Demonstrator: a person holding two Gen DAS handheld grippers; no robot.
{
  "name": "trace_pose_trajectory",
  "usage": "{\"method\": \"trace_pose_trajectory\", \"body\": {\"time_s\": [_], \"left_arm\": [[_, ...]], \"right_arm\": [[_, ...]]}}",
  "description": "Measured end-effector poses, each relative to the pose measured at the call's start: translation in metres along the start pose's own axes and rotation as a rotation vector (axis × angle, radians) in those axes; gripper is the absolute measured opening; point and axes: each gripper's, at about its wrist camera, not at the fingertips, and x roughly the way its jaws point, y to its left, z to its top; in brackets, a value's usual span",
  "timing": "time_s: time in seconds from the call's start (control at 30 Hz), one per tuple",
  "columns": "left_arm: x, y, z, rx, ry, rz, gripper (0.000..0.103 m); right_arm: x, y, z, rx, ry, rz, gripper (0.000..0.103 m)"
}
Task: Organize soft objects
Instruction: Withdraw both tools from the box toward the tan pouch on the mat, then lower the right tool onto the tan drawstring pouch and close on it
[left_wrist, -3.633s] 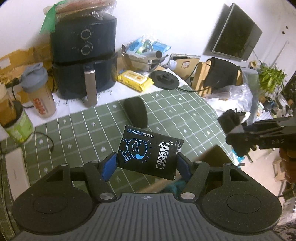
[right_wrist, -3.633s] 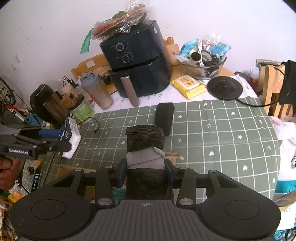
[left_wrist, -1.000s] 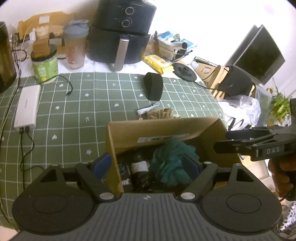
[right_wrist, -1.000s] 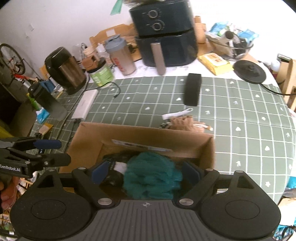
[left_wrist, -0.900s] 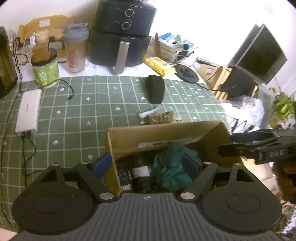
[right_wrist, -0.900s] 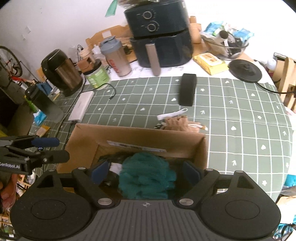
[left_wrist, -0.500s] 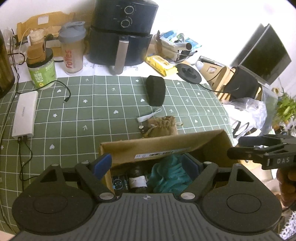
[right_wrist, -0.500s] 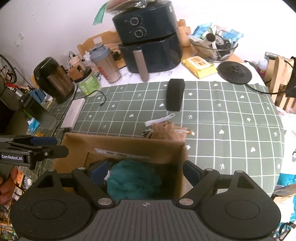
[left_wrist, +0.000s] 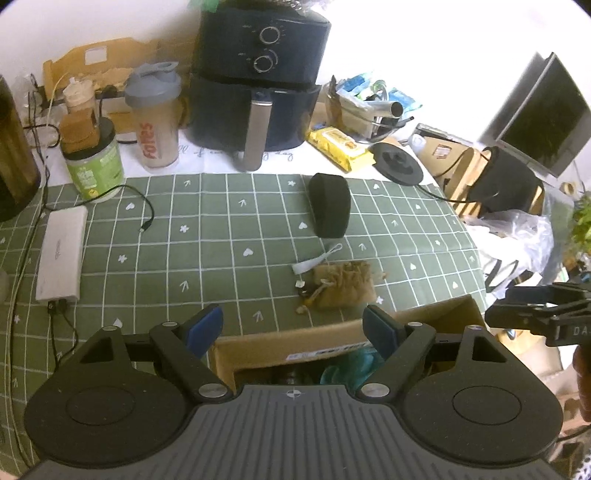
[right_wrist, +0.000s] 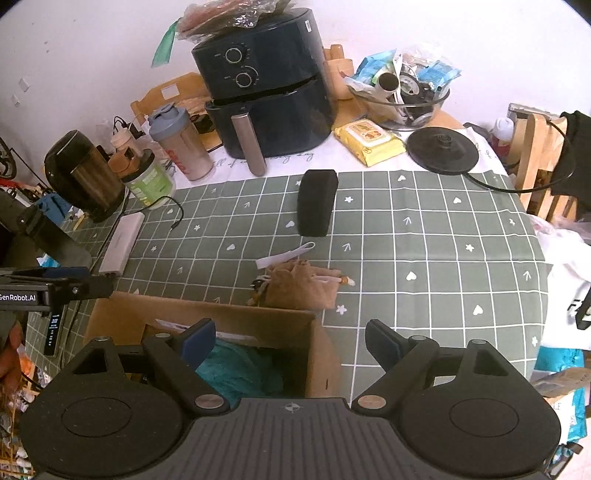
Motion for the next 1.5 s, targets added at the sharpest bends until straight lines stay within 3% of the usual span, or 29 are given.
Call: {"method": "trace_pose_trajectory", "body": {"time_s": [0.3, 0.43, 0.77, 0.97, 1.1, 1.23, 1.5], "left_arm": [[0.008, -0.009, 0.008, 0.071, 0.006, -0.002, 0.083], [0.010, -0.006, 0.011, 0.037, 0.003, -0.041, 0.083], [0.016, -0.002, 0.018, 0.021, 0.009, -0.033, 0.083], [0.019, 0.001, 0.021, 0.012, 0.007, -0.004, 0.083], [0.018, 0.001, 0.019, 0.022, -0.053, 0.085, 0.083], [0.018, 0.004, 0.021, 0.016, -0.069, 0.119, 0.083], [0.024, 0.009, 0.022, 0.012, 0.017, 0.117, 0.082]], "right_arm": [[0.005, -0.010, 0.010, -0.004, 0.005, -0.011, 0.089], [0.008, -0.019, 0.017, -0.016, 0.007, -0.029, 0.089], [0.025, -0.045, 0.037, -0.048, 0.017, -0.057, 0.089], [0.050, -0.050, 0.049, -0.107, 0.045, -0.009, 0.089], [0.072, -0.048, 0.057, -0.163, 0.070, 0.024, 0.089], [0.097, -0.045, 0.061, -0.228, 0.106, 0.055, 0.089], [0.145, -0.039, 0.068, -0.323, 0.168, 0.116, 0.089]]}}
